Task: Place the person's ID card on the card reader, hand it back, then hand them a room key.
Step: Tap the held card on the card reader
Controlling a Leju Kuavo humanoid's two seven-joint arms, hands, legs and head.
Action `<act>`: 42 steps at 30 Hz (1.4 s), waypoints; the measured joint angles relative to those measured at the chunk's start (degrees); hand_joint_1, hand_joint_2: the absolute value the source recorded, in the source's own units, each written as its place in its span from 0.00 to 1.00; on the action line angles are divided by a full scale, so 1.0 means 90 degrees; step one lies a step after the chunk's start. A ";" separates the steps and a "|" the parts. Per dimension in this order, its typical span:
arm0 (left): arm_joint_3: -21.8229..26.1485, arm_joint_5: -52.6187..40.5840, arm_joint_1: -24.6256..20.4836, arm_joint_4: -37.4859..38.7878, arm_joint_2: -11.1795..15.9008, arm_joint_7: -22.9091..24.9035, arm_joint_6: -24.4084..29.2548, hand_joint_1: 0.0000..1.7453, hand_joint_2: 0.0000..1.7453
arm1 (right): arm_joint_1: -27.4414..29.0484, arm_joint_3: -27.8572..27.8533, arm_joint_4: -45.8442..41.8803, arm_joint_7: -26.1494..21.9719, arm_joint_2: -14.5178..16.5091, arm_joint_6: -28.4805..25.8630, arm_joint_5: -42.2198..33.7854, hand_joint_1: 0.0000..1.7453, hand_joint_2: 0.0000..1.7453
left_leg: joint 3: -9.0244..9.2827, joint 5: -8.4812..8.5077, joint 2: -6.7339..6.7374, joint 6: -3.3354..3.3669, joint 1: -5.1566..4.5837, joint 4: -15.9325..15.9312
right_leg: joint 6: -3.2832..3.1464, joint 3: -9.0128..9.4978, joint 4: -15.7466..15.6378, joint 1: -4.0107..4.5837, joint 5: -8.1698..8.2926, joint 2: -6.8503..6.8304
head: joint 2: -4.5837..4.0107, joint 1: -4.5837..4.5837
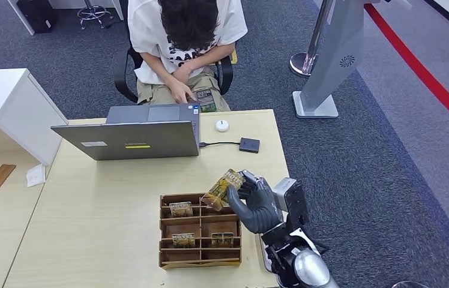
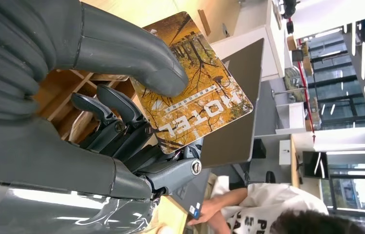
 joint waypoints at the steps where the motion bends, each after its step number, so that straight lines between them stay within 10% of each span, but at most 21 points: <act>1: 0.0001 0.0001 0.0000 0.0000 0.0000 -0.0002 0.0001 0.00 0.00 | 0.0028 -0.0032 -0.0012 0.0002 -0.0001 0.0001 -0.0013 1.00 1.00 | 0.0000 0.0000 0.0000 0.0000 0.0000 0.0000 | 0.0000 0.0000 0.0000 0.0000 0.0000 0.0000 | 0.0000 -0.0001; 25: 0.0011 0.0357 0.0059 0.0000 0.0025 -0.0053 0.0160 0.00 0.00 | 0.1825 -0.1978 -0.0504 -0.0067 -0.0304 -0.0118 -0.0235 1.00 1.00 | -0.0003 -0.0005 0.0000 0.0005 -0.0002 0.0000 | 0.0000 -0.0004 -0.0002 0.0001 -0.0003 -0.0001 | 0.0000 0.0000; 42: 0.0011 0.0396 0.0057 0.0000 0.0035 -0.0052 0.0155 0.00 0.00 | 0.1856 -0.1693 -0.0321 0.0030 -0.0811 -0.0426 0.1726 1.00 1.00 | -0.0004 -0.0004 0.0000 0.0005 -0.0001 0.0000 | 0.0000 -0.0003 -0.0002 0.0000 -0.0003 0.0000 | 0.0000 -0.0001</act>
